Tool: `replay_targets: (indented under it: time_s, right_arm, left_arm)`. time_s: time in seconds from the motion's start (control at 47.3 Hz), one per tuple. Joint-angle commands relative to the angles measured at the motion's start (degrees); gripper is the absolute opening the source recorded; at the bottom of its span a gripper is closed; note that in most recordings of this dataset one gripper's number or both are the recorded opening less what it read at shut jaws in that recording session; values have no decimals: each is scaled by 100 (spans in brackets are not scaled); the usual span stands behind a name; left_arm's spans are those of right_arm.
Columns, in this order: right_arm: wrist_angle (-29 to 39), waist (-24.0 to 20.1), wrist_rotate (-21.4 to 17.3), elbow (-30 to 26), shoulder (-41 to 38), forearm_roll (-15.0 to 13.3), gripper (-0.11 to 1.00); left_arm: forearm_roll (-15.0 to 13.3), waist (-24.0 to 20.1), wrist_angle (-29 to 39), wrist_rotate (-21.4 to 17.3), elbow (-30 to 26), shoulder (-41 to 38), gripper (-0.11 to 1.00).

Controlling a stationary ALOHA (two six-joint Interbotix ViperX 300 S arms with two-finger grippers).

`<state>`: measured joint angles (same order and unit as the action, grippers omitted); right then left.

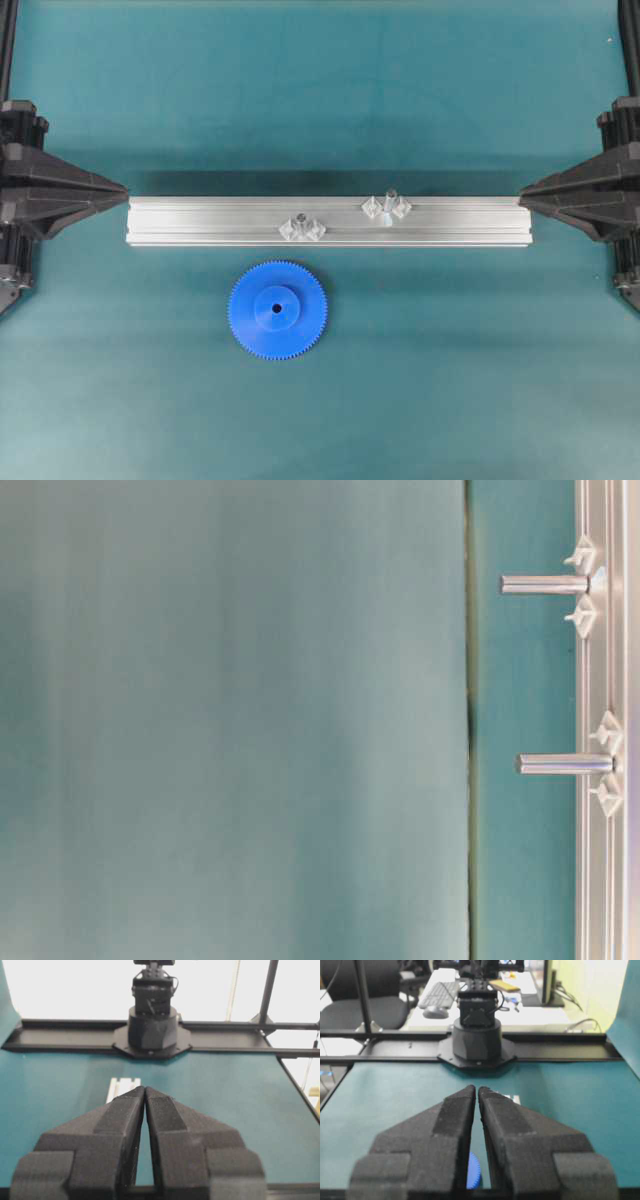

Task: Find the location of the shaft and insert the large gear.
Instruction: 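Move the left gripper over the large blue gear's hub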

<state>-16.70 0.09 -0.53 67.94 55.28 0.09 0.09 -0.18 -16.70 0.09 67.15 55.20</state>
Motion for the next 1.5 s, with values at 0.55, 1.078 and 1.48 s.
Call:
replay_targets:
  time_s: [0.55,1.078,1.48]
  right_arm:
    - [993,-132,-448,62,-18,132,1]
    - [1898,-53,-448,35,-149,132,1]
    - [2065,70,-422,62,-378,123,1]
  left_arm:
    - [79,299,677,255,-123,-396,-1]
    - [79,439,1072,255,-624,-1433,-1]
    - [79,563,1679,220,-1248,-2584,-1]
